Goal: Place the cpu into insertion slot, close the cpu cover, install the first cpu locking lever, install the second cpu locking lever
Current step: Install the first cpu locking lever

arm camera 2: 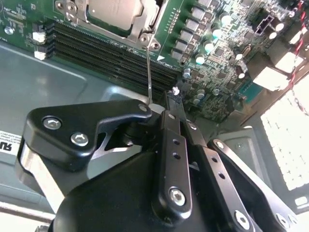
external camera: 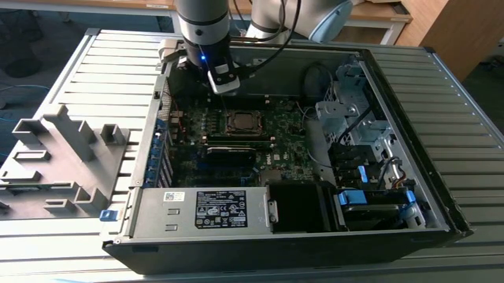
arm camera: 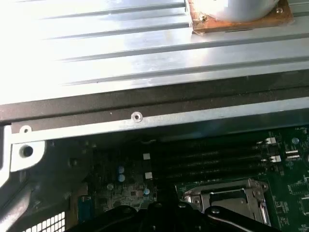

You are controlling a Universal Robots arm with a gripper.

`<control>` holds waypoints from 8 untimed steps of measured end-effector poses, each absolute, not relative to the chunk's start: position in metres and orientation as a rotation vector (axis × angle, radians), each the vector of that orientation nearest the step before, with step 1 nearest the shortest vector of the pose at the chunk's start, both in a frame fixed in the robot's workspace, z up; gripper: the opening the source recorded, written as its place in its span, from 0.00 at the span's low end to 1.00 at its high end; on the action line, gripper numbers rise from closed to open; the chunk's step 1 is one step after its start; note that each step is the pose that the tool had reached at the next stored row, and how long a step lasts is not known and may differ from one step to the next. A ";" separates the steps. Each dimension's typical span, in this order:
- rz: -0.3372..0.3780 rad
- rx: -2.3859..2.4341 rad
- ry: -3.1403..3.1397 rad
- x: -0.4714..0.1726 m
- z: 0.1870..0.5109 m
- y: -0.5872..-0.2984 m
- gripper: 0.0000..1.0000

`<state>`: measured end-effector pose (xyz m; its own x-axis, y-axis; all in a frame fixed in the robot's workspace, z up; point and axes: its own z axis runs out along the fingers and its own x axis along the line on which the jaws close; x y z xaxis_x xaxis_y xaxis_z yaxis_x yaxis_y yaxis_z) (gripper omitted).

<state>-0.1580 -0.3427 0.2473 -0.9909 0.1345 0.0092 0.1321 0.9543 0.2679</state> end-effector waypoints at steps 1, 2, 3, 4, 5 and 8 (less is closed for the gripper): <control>0.424 0.211 3.096 -0.157 0.247 -0.343 0.11; 0.424 0.211 3.096 -0.155 0.247 -0.343 0.11; 0.424 0.211 3.097 -0.153 0.247 -0.343 0.11; 0.424 0.211 3.097 -0.150 0.247 -0.343 0.11; 0.423 0.211 3.097 -0.147 0.247 -0.343 0.11; 0.424 0.211 3.097 -0.136 0.247 -0.343 0.11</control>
